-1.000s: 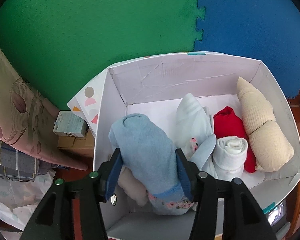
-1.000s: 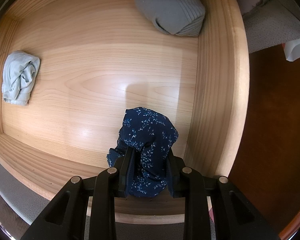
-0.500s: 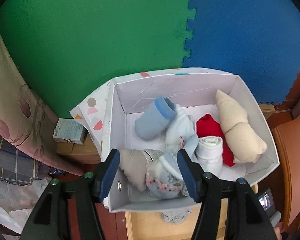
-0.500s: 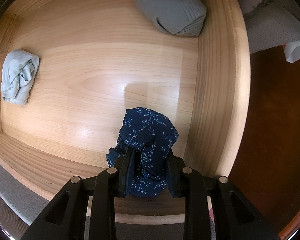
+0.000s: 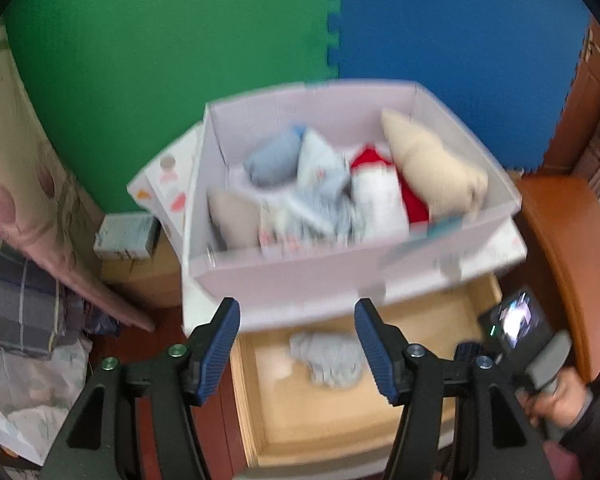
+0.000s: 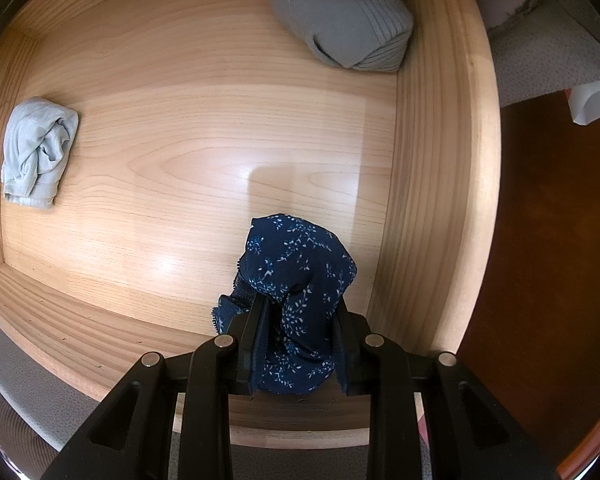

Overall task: Take underwear out of drawer
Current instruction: 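Withdraw the left tool from the box back over the drawer, then lower the left tool onto the pale grey crumpled garment and grasp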

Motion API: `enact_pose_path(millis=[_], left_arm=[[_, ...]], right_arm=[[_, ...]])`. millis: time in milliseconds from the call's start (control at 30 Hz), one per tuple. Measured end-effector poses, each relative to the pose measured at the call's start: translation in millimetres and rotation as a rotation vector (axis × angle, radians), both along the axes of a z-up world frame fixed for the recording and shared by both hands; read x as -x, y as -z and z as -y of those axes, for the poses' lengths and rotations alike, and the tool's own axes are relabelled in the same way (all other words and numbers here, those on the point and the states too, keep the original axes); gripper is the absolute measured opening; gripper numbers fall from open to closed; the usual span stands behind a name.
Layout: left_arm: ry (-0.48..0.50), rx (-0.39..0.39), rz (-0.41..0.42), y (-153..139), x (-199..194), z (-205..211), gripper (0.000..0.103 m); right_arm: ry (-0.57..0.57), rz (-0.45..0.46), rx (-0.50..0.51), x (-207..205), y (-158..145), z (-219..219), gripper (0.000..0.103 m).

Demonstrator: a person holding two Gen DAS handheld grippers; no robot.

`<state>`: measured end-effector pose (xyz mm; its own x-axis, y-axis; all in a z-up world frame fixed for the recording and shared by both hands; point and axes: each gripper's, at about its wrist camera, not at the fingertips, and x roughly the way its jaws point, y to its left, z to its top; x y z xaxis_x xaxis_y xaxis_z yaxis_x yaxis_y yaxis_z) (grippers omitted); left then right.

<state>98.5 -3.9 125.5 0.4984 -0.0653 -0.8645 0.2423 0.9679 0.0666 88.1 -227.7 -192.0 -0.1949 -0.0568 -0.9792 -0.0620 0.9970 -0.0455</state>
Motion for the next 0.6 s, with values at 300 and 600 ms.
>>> enact_pose_path(millis=[300,600], left_arm=[[-0.035,-0.013,-0.144,108.1,34.9,8.8,0.061],[-0.042,-0.005,-0.244,166.6,17.5,33.1,0.061]], right_arm=[[0.000,-0.002,0.002,-0.3,0.9,-3.6,0.025],[0.001,0.000,-0.002,-0.6,1.5,-4.0,0.025]])
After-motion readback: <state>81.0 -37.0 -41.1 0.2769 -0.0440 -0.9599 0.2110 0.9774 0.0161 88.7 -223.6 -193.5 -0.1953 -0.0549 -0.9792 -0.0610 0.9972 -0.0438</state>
